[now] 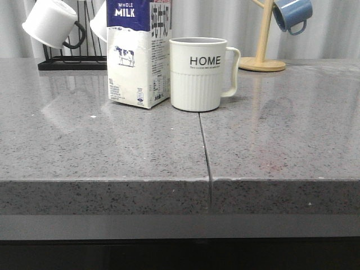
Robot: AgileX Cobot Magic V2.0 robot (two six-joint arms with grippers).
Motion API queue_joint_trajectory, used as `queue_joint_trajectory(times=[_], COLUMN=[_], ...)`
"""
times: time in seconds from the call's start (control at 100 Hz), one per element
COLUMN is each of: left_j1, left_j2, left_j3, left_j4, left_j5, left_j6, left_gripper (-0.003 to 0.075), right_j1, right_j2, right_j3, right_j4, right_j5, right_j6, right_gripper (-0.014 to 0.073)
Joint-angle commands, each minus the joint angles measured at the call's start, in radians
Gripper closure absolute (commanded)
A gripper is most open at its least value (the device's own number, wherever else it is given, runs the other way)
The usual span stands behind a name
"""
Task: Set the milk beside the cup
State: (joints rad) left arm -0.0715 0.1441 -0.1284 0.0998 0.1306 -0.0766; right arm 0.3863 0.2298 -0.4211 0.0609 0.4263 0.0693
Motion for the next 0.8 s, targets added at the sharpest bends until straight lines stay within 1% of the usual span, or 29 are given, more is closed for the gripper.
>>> queue_joint_trajectory(times=[0.0, 0.04, 0.14, 0.2, 0.28, 0.33, 0.38, 0.79], left_j1=[0.001, 0.001, 0.001, 0.002, 0.002, 0.002, 0.004, 0.002], left_j2=[-0.016, -0.024, -0.068, -0.102, -0.167, -0.179, -0.176, -0.179], left_j3=[0.0, 0.011, 0.083, 0.119, 0.171, 0.168, 0.168, 0.168], left_j4=[0.005, 0.005, 0.005, 0.002, -0.034, -0.066, -0.079, -0.082], left_j5=[-0.078, -0.088, -0.171, -0.176, -0.168, -0.099, -0.086, -0.076], left_j6=[-0.004, -0.004, -0.004, -0.002, 0.029, 0.077, 0.103, 0.103], left_gripper=[0.0741, 0.0741, 0.0741, 0.0741, 0.0741, 0.0741, 0.0741, 0.0741], right_j1=[-0.005, -0.005, -0.005, -0.005, -0.005, -0.005, -0.005, -0.005], right_j2=[0.007, 0.007, 0.007, 0.007, 0.007, 0.007, 0.007, 0.007], right_j3=[-0.025, -0.025, -0.025, -0.025, -0.025, -0.025, -0.025, -0.025], right_j4=[-0.002, -0.002, -0.002, -0.002, -0.002, -0.002, -0.002, -0.002], right_j5=[-0.074, -0.074, -0.074, -0.074, -0.074, -0.074, -0.074, -0.074], right_j6=[0.001, 0.001, 0.001, 0.001, 0.001, 0.001, 0.001, 0.001], right_gripper=[0.0658, 0.0658, 0.0658, 0.0658, 0.0658, 0.0658, 0.0658, 0.0658])
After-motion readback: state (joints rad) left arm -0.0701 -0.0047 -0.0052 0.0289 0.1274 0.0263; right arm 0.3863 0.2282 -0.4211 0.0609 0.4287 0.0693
